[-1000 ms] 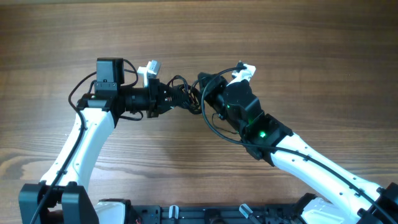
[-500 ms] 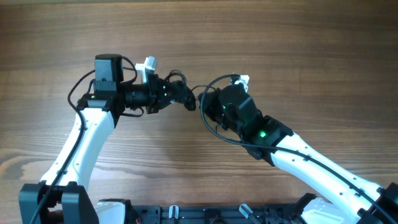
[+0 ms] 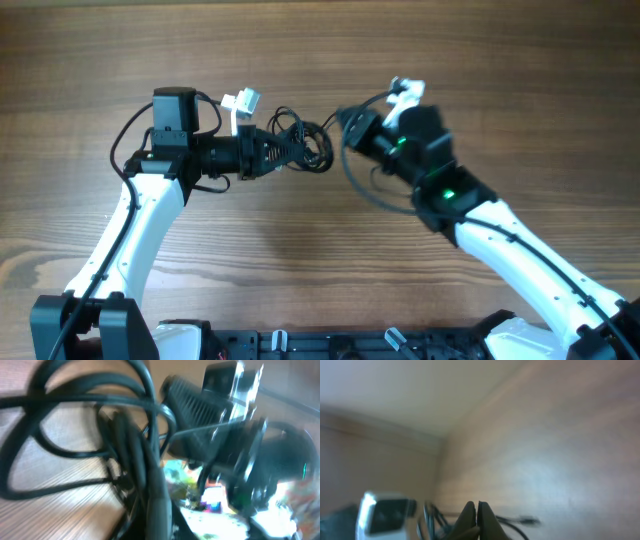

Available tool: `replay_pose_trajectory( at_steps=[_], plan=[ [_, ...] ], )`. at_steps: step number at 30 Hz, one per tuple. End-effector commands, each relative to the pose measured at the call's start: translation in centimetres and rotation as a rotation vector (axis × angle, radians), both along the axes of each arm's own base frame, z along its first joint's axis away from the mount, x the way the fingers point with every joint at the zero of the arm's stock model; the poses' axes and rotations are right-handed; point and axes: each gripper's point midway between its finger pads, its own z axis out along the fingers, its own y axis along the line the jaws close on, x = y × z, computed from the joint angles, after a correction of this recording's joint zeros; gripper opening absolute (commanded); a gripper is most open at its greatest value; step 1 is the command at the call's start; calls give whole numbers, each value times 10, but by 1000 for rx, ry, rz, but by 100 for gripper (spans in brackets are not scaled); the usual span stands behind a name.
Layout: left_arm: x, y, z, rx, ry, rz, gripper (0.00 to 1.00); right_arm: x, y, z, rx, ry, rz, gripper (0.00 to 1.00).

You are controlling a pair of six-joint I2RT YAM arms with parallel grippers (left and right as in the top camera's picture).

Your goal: Untangle cables

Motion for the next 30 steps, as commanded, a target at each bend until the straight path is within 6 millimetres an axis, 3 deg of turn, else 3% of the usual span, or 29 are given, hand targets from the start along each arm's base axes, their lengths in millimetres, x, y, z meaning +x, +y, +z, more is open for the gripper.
replay_pose_trajectory(
  at_steps=[1,5,8,11,15,20,24,30],
  plan=[
    [-14,-3,7,-15,-354,-123,4,-16,15,34,93,-104,242,4],
    [-14,-1,-8,80,-481,-140,4,-33,27,58,173,-158,379,4],
    [-8,3,-31,218,-459,-119,4,-38,30,77,210,-235,415,4],
    [-13,1,-35,234,-434,-130,4,-40,31,85,222,-267,427,4],
    [-13,-5,-31,214,-468,-146,4,-40,31,85,231,-255,424,4],
    [-20,-14,-4,56,-532,-190,4,-36,29,77,242,-190,396,5],
    [-29,-17,13,-51,-558,-225,4,-32,27,55,221,-80,350,4],
    [-27,-12,16,-65,-553,-213,4,-27,22,35,205,23,281,4]
  ],
)
